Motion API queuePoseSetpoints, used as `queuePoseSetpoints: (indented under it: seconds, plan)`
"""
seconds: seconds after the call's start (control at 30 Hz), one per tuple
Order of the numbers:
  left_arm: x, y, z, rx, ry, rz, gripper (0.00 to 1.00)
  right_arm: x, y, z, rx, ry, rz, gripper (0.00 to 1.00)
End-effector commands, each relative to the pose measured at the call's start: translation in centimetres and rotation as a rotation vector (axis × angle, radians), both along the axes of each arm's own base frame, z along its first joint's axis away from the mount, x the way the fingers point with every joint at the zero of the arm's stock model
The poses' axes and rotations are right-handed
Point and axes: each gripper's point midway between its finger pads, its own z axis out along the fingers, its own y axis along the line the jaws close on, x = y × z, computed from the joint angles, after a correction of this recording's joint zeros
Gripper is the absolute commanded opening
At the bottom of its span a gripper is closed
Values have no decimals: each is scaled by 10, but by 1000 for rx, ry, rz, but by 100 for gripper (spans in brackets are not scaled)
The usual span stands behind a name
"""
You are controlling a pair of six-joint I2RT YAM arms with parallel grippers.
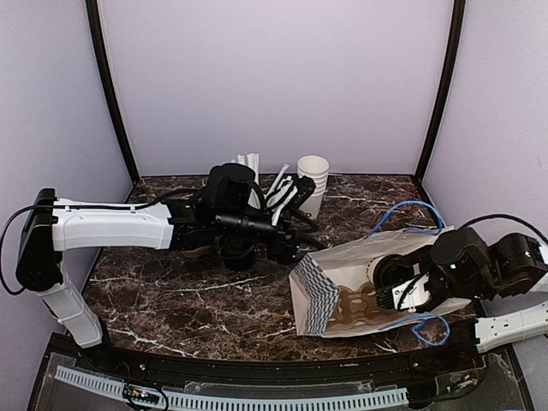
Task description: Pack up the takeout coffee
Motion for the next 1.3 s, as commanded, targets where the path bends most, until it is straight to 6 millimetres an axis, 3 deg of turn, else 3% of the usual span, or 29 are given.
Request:
queuePoseSetpoints:
  seconds: [0.0,0.1,0.27,0.43,0.53,0.67,0.8,0.97,1.27]
  plan:
    - [-15,5,30,-62,-95,-53,70,17,11,4,24,-117,-18,51]
    - [6,11,42,-48,-108,76,70,20,19,3,43,-137,-8,52]
    - [33,27,85,-41,-155,225,71,21,18,1,37,-146,-4,52]
    - [30,20,115,-34,-82,193,68,22,20,0,35,-156,-1,53]
    - [11,12,127,-55,-47,78,67,22,19,-1,37,-160,-5,53]
    - [-23,10,119,-10,-66,-102,68,23,17,-1,44,-166,-11,54]
    - [-40,2,98,111,-110,-159,70,23,13,-3,45,-176,-17,53]
    - [-49,-17,67,220,-185,-161,70,13,2,-13,36,-127,-2,48]
    - [-52,-26,56,172,-176,-180,72,1,-15,-28,26,-142,80,54]
